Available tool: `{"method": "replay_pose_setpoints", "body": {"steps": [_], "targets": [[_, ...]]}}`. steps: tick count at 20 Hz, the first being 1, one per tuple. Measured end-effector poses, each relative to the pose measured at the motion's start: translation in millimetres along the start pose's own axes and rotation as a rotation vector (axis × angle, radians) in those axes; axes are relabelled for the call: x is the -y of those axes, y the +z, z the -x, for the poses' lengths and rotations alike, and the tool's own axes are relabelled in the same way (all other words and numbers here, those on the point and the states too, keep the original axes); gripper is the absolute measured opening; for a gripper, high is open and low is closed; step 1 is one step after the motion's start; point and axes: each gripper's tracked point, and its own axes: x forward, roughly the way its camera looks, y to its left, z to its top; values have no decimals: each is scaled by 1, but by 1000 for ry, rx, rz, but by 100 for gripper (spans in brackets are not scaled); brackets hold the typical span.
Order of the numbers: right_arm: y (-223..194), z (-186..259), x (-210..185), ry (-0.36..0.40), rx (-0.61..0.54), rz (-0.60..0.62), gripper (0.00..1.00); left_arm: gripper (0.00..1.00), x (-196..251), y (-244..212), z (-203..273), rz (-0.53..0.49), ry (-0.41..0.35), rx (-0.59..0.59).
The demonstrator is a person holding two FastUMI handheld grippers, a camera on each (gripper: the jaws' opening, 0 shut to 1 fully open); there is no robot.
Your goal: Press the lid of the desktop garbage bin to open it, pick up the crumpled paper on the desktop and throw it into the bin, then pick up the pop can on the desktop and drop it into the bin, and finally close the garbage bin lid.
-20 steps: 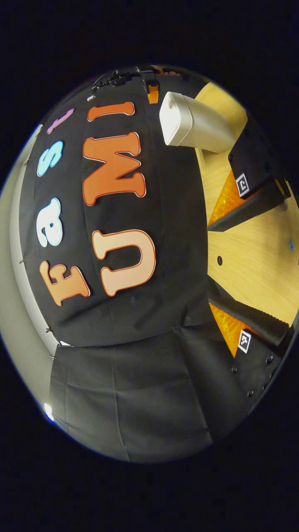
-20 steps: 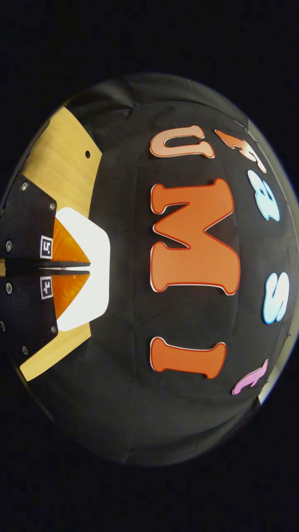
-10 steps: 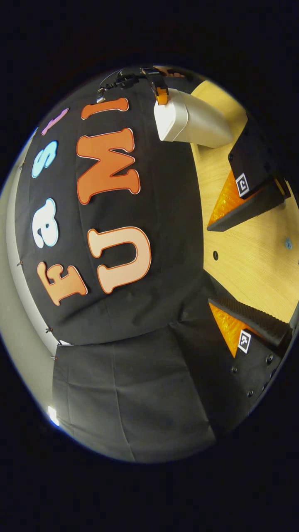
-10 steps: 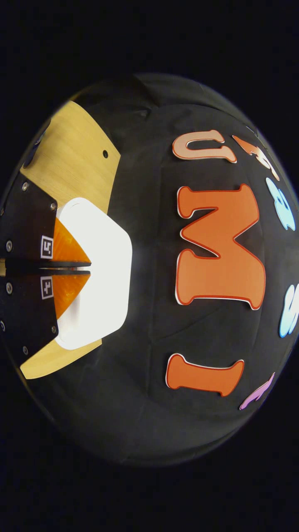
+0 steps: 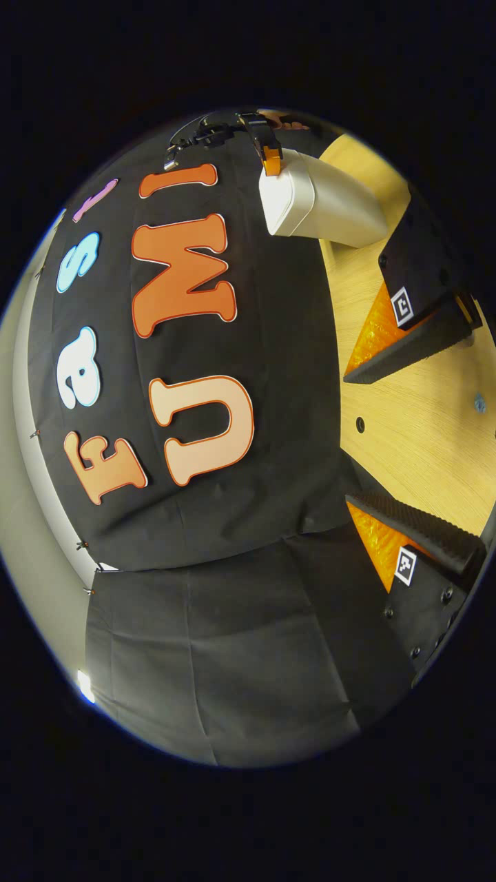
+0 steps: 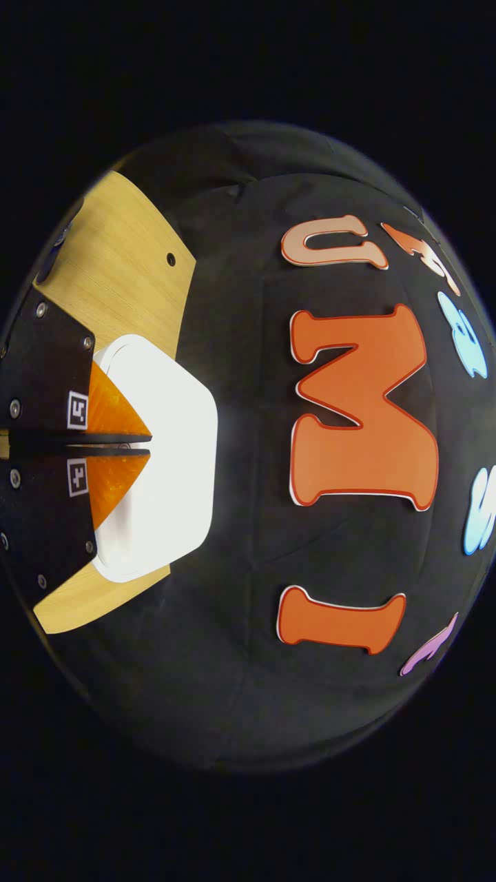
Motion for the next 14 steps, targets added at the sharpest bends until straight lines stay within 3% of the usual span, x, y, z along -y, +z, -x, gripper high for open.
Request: {"method": "replay_pose_setpoints", "body": {"steps": [5,6,9,11,14], "targets": [[16,19,-14,14,59,30,1,100,-10,-2,1,15,-11,7],[22,25,-17,15,85,29,1,96,-12,-4,1,20,-13,5],[37,46,-30,42,164,41,3,100,-18,-7,-2,34,-25,2],[38,58,-42,56,190,72,6,100,-20,-9,-2,41,-37,-2],[34,73,-57,72,207,101,23,100,-21,-17,-7,60,-67,-20]]}}
